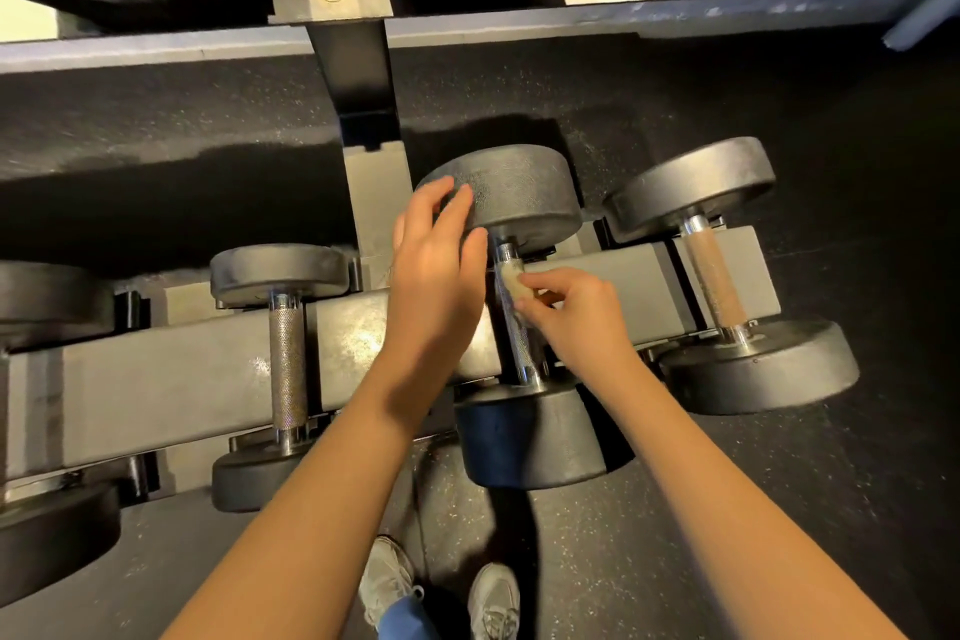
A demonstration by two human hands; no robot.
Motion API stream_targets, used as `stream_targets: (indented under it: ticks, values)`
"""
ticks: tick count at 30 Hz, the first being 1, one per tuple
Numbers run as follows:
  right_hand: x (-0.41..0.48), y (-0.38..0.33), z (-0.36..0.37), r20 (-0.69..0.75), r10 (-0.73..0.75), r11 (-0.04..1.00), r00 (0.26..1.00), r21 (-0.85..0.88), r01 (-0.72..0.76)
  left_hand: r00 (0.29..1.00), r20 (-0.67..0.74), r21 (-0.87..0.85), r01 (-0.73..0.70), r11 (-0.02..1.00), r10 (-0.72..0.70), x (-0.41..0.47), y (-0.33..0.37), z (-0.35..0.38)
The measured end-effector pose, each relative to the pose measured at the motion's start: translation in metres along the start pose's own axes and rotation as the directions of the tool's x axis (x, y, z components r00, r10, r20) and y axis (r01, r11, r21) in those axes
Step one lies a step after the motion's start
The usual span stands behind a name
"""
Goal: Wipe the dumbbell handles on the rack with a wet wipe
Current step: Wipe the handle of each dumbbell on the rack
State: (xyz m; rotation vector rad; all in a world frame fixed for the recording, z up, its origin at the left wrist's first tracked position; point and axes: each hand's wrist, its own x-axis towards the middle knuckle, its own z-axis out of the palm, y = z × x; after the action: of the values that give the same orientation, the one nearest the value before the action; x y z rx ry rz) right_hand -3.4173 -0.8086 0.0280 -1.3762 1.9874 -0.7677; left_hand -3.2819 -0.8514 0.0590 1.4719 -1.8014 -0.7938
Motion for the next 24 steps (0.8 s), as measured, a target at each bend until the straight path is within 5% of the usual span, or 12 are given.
stream_targets:
  ticks: [5, 15, 21, 24]
  values:
    - [-0.010, 0.009, 0.001, 0.152, 0.036, 0.978, 0.988, -0.207, -0.004, 0.996, 0.076, 0.118, -0.043, 0.992, 0.034, 0.004, -0.012, 0.003]
    - [0.032, 0.003, 0.017, -0.148, -0.025, 1.000, 0.989, -0.009, 0.024, 0.995, 0.083, 0.127, -0.061, 0.990, 0.050, 0.009, -0.014, 0.000]
    - [0.001, 0.018, 0.006, 0.067, -0.104, 0.972, 0.992, -0.203, 0.115, 0.996, 0.077, 0.115, -0.042, 0.992, 0.034, 0.007, -0.013, 0.002]
    - [0.005, 0.016, 0.006, 0.030, -0.084, 0.982, 0.996, -0.167, 0.087, 0.995, 0.094, 0.147, -0.051, 0.988, 0.037, 0.008, -0.013, 0.001]
